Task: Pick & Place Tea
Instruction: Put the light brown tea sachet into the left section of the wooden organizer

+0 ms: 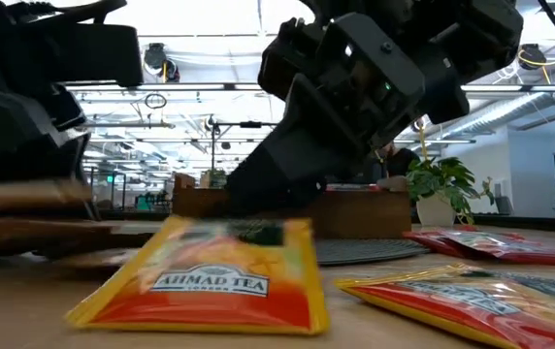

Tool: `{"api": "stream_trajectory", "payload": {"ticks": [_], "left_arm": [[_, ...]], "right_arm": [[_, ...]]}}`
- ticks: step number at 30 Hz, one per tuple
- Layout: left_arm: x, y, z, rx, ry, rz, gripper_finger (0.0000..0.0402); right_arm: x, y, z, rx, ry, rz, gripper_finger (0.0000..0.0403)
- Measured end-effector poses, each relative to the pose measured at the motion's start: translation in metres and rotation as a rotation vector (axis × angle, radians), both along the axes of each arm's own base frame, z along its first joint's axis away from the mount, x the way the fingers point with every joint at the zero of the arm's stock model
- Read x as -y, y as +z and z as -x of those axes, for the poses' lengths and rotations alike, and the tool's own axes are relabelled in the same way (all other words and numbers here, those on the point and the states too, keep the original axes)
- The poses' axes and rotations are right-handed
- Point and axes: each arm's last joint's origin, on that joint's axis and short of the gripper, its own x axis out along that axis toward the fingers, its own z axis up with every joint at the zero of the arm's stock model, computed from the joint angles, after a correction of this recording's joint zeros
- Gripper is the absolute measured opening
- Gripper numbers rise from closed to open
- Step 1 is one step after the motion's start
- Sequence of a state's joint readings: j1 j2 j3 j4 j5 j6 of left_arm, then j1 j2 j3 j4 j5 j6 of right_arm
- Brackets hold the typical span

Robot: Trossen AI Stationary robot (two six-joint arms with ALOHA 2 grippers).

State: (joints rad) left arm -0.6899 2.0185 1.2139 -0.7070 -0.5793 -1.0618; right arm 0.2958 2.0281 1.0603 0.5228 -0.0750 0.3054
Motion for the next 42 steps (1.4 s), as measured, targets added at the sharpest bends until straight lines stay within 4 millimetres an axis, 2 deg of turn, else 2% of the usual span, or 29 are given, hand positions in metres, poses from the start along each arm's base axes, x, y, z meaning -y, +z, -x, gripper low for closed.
{"api": "stream_trajectory", "payload": {"ticks": [9,16,19,24,32,37,42], "left_arm": [[-0.004,-0.006,-0.008,0.067,-0.046,-0.017,0.0081],[-0.002,-0.008,-0.007,0.076,-0.056,-0.027,0.0081],[0.001,-0.013,-0.006,0.087,-0.058,-0.06,0.0081],[0.003,-0.022,-0.009,0.134,-0.065,-0.11,0.0081],[0.006,-0.029,-0.011,0.172,-0.074,-0.142,0.0081],[0.008,-0.029,-0.01,0.18,-0.077,-0.147,0.0081],[0.008,-0.029,-0.01,0.18,-0.079,-0.148,0.0081]], "right_arm": [[0.001,-0.002,0.001,-0.027,-0.003,0.007,0.0194],[0.007,-0.008,0.003,-0.079,-0.162,0.062,0.0194],[0.009,-0.008,0.003,-0.092,-0.187,0.02,0.0194],[0.014,-0.008,0.001,-0.155,-0.179,-0.142,0.0194],[0.017,-0.009,0.001,-0.205,-0.168,-0.228,0.0193],[0.017,-0.009,0.001,-0.203,-0.148,-0.216,0.016],[0.016,-0.006,0.0,-0.153,-0.11,-0.172,0.0091]]}}
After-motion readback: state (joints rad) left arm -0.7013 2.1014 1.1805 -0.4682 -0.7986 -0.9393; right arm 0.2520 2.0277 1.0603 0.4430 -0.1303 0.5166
